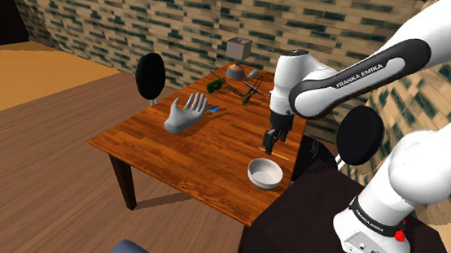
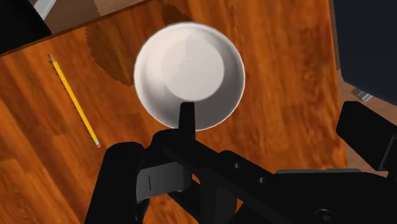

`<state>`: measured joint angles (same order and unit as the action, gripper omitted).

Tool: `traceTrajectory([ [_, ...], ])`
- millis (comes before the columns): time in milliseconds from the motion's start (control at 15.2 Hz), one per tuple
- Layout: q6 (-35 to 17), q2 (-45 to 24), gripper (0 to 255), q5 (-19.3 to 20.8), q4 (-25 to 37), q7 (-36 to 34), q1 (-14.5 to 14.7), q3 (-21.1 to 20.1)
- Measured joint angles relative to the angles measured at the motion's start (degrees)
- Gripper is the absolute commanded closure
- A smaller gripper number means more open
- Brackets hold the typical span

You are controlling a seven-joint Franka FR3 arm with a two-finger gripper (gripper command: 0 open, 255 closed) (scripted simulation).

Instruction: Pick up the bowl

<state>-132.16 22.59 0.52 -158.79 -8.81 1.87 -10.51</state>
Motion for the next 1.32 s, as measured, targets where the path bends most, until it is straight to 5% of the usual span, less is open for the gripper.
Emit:
traceTrajectory([
  [396,-14.1,-14.3,0,7.2,-0.4,-6.3,-2.8,-2.9],
  [660,-22.4,-26.4,0,19.2,2.0,-15.8,-4.6,-2.9],
  [924,-27.7,-37.3,0,32.7,5.9,-26.8,-1.9,1.7],
  [1320,-31.7,-44.2,0,39.8,8.7,-32.8,1.6,6.6],
])
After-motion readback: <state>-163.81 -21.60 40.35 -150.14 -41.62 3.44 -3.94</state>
